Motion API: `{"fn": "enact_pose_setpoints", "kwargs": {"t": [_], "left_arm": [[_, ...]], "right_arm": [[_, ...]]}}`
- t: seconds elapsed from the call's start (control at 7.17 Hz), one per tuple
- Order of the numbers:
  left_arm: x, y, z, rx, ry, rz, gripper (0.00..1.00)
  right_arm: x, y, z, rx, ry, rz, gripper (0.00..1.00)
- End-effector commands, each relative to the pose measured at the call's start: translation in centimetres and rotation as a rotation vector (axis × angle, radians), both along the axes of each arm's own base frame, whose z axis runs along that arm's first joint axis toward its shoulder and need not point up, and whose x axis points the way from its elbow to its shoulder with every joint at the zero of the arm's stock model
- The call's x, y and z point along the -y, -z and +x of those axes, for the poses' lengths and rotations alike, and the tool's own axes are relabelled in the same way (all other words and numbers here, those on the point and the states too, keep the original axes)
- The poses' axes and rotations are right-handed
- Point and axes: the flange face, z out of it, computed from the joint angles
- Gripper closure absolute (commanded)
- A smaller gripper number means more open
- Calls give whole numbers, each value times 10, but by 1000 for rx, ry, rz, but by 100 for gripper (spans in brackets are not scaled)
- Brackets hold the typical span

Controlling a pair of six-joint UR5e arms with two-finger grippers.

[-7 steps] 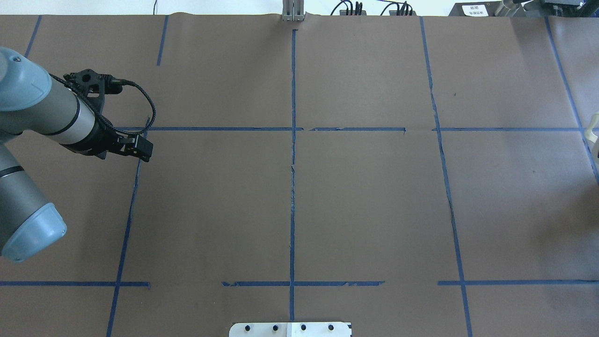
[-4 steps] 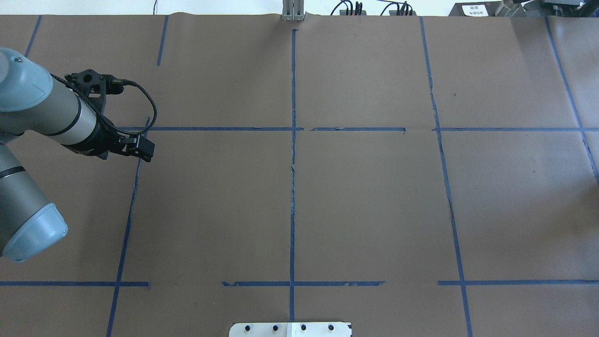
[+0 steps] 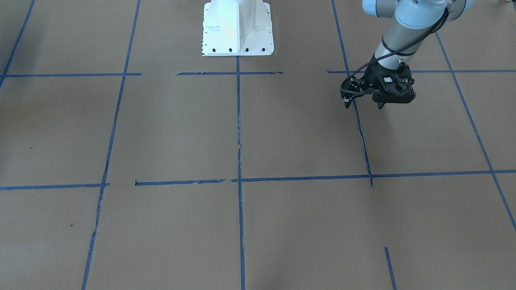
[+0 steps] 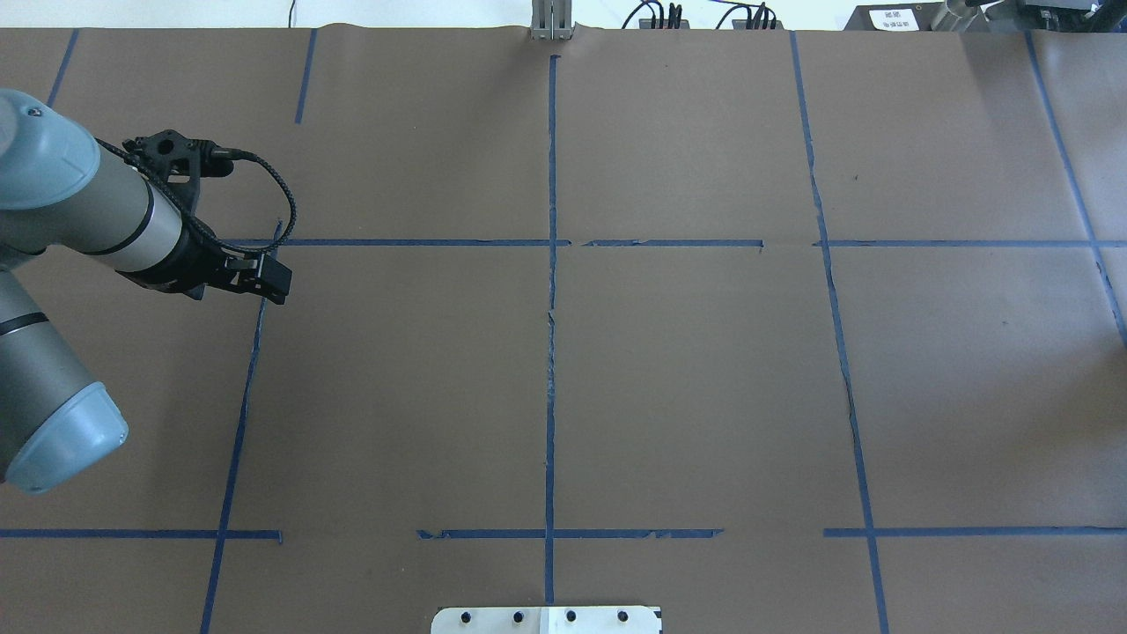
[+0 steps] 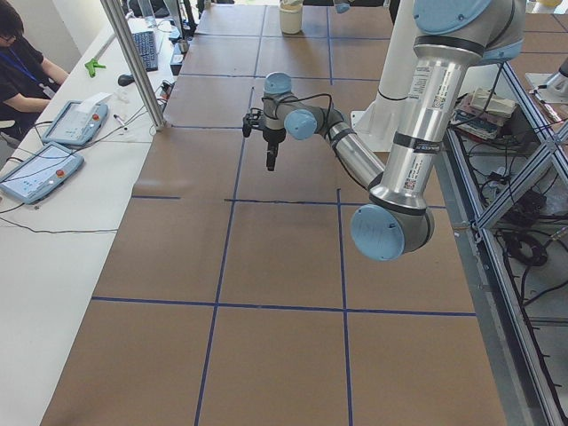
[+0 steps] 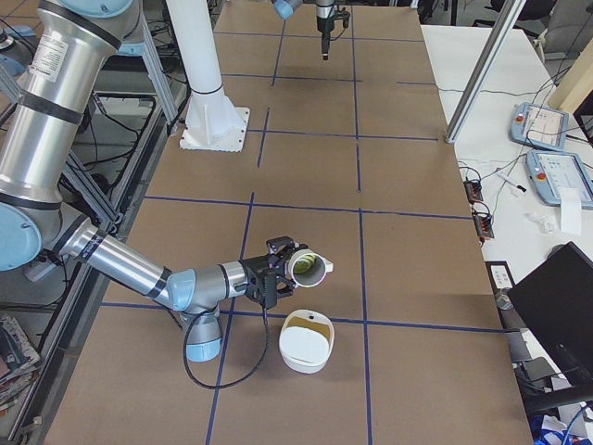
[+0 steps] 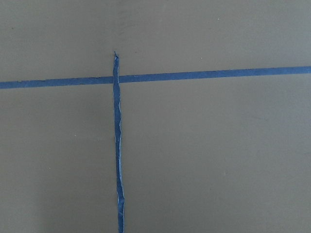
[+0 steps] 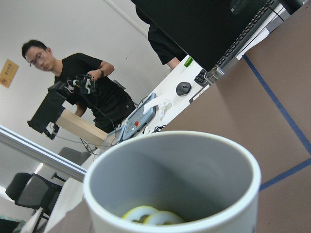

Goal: Left arm hands cup to right arm to dump lemon

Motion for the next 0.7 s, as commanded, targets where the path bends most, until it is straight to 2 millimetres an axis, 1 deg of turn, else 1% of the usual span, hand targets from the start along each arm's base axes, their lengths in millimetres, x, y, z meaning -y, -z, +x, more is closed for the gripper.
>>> {"fn": "enact_pose_setpoints", "kwargs": {"t": [0.0,0.14,0.28,0.42,0.56], "left_arm": [[0,0,0,1,-1,1,0],[0,0,0,1,-6,2,0],[0,1,0,-1,-6,5,0],[0,1,0,-1,-7,6,0],[0,1,0,-1,-7,6,0]], "right_arm": [[14,10,3,253,-53,-65,97],[20,10,7,416,-80,-106,97],[21,1,10,520,-99,-126,97],[21,-8,13,584,-105,-121,97],[22,-11,21,719,-148,-136,97]]}}
